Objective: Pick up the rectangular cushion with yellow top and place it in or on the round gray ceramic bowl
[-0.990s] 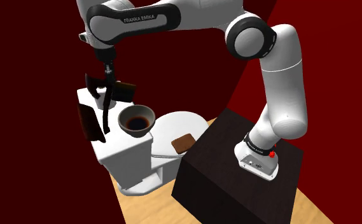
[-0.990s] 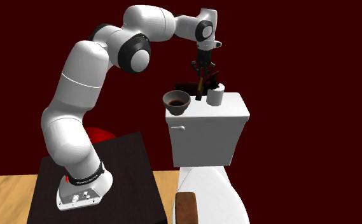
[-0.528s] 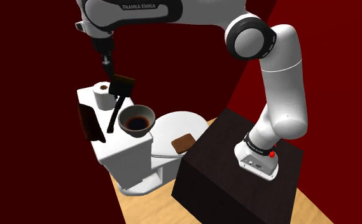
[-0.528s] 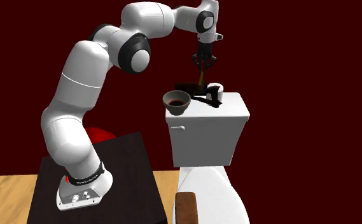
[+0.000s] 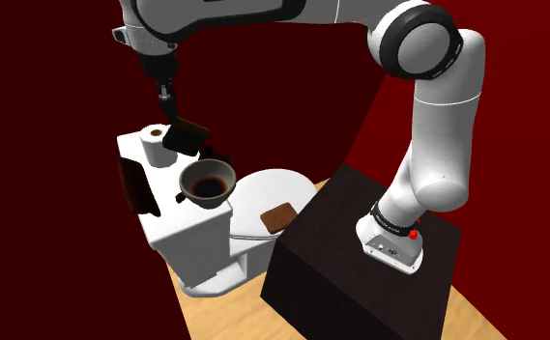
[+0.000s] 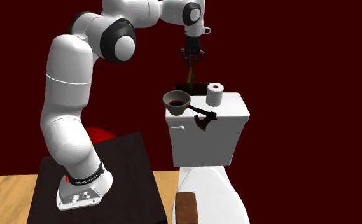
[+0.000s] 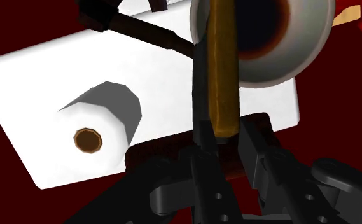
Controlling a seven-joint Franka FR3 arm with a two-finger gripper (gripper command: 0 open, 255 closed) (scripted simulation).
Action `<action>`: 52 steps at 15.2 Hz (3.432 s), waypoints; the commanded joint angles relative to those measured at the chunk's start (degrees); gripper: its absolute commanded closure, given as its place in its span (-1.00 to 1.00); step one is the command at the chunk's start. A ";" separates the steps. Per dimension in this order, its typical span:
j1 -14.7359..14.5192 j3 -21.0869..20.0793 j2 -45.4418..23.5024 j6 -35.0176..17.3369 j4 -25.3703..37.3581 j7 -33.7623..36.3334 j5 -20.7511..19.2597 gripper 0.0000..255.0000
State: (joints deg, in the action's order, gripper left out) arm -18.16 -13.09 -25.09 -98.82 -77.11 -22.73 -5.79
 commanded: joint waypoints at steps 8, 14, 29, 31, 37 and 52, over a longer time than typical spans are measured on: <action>-2.25 -2.49 11.73 -3.25 -14.89 5.36 2.17 1.00; -2.19 -2.41 11.18 -7.67 -18.79 5.52 1.96 1.00; -2.30 -2.08 8.35 -17.21 -25.61 6.18 0.97 1.00; -2.30 -2.09 8.35 -17.21 -25.61 6.19 0.96 1.00; -2.29 -2.09 8.33 -17.10 -25.47 6.18 0.96 -1.00; -2.26 -2.33 10.09 -10.47 -20.54 5.74 1.61 -1.00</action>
State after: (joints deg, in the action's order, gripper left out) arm -20.42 -15.42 -15.00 -109.31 -97.66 -16.98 -4.18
